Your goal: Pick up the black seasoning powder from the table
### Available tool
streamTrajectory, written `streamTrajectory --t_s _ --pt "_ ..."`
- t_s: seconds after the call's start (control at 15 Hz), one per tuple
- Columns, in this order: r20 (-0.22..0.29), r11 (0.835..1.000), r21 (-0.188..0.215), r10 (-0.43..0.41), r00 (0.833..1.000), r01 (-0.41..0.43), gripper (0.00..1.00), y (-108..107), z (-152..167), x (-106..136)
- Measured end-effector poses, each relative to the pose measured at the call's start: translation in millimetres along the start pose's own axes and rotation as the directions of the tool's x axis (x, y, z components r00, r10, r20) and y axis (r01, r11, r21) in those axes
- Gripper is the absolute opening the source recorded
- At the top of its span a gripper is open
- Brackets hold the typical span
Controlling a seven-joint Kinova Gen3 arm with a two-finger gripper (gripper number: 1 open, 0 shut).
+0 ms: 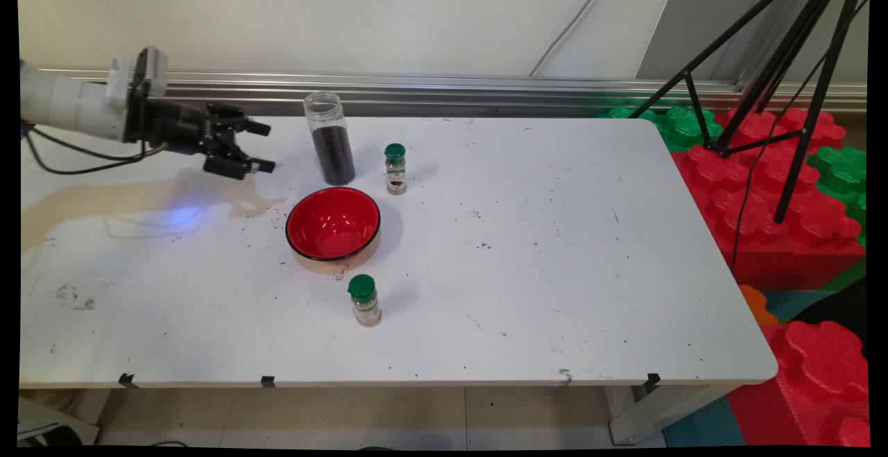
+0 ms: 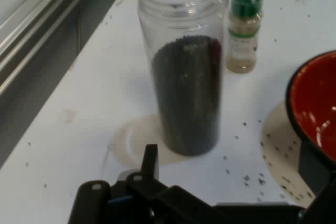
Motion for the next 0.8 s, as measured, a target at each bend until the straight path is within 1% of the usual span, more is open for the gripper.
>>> streamTrajectory --t_s 0.2,0.27,0.33,0.6,0.8 --pt "-0.035 1.0 0.0 0.014 0.999 -0.014 1.0 -12 17 2" --pt "-0.059 1.0 0.0 0.02 0.998 -0.02 1.0 -17 22 4" --pt "-0.069 1.0 -0.001 0.023 0.997 -0.024 1.0 -19 26 5" --pt "-0.081 0.999 -0.018 0.034 0.996 -0.035 1.0 -30 47 6" --pt "-0.082 0.998 -0.039 0.036 0.996 -0.04 1.0 -35 61 5"
